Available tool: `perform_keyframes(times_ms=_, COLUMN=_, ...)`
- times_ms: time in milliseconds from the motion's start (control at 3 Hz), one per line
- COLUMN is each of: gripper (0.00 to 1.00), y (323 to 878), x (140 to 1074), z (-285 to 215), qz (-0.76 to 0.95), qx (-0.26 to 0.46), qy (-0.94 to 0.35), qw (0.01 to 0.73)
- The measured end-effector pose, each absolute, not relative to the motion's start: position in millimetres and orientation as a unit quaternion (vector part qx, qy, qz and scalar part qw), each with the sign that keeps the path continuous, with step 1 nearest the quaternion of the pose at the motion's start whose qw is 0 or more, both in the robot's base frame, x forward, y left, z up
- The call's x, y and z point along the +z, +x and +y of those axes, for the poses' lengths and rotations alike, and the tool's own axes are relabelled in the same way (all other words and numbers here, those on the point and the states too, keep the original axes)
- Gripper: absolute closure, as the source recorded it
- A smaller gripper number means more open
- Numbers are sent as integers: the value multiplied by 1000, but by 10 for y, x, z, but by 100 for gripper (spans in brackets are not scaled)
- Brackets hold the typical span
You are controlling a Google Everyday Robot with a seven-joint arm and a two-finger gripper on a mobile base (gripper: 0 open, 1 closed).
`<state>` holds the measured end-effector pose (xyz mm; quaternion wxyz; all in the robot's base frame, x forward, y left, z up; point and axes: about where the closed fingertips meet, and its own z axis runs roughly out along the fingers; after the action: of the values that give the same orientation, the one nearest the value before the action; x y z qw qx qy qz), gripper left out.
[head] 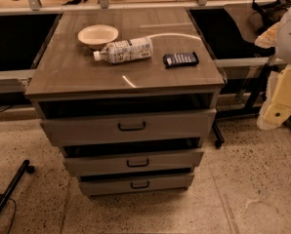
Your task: Open middle drawer
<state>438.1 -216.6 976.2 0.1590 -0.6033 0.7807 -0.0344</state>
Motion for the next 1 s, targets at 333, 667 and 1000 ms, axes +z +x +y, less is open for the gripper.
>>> perform_keyframes(times_ms=333, gripper=0, y=4381, x=9762, z=-2166, qz=781, qx=-34, qy=-603, qw=159)
perform_keyframes(times_ms=667, gripper=0, y=4351, x=9519, z=-2063, qz=769, qx=-16, qy=-620, qw=153)
perform_keyframes(times_ms=1000, gripper=0, y=4229, x=8800, z=-1772, qz=743, qx=48, qy=-649, qw=156)
